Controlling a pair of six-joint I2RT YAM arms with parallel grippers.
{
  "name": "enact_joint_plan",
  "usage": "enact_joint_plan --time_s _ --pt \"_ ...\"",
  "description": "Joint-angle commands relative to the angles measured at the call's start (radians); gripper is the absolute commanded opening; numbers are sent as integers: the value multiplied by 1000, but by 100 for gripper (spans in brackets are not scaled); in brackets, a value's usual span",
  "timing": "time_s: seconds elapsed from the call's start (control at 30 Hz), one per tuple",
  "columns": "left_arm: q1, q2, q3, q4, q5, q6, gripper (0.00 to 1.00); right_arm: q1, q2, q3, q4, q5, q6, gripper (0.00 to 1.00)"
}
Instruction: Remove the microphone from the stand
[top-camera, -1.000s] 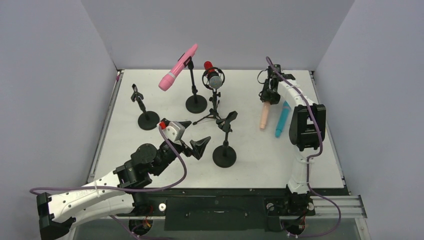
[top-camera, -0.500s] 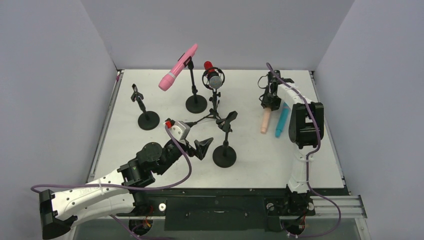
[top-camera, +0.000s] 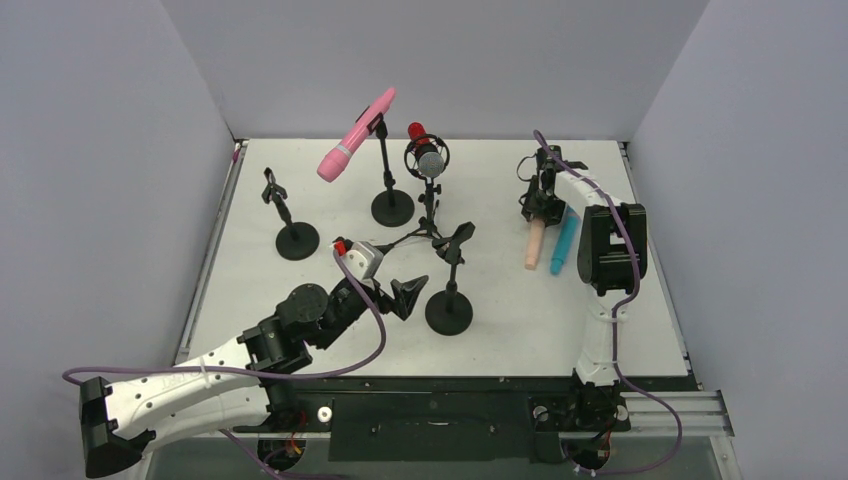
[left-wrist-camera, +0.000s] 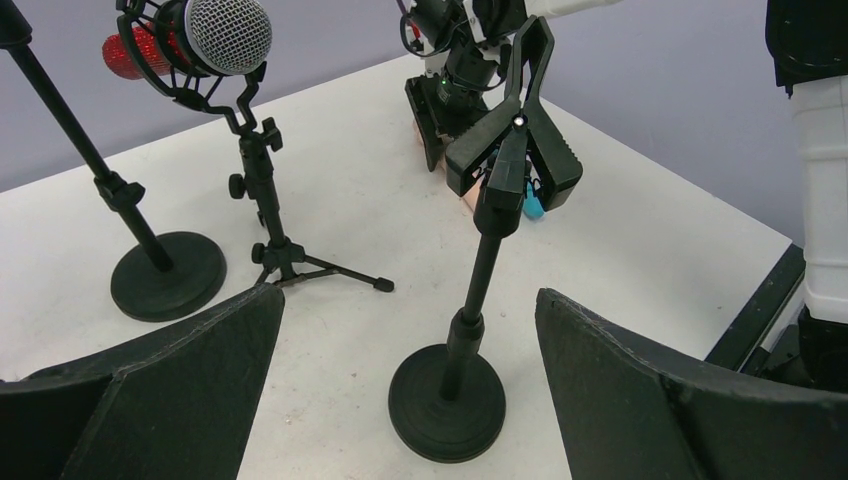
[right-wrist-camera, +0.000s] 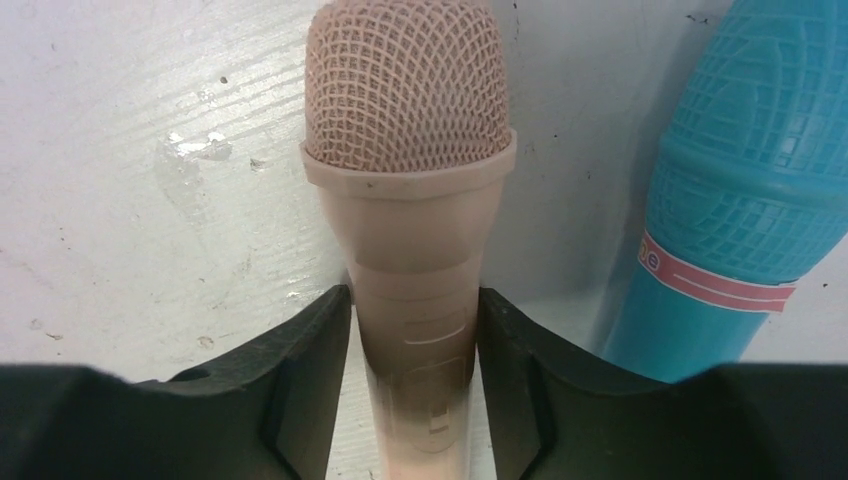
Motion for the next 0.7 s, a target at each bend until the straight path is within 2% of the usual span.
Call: enact_joint_plan --time_s 0.0,0.27,0.67 --pt "-1 5 17 19 6 -11 96 -5 -25 -25 38 -1 2 49" --pt "0 16 20 26 6 -12 96 -6 -79 -24 41 -4 7 56" --pt "0 28 22 32 10 -15 96 -5 -165 -28 30 11 14 60"
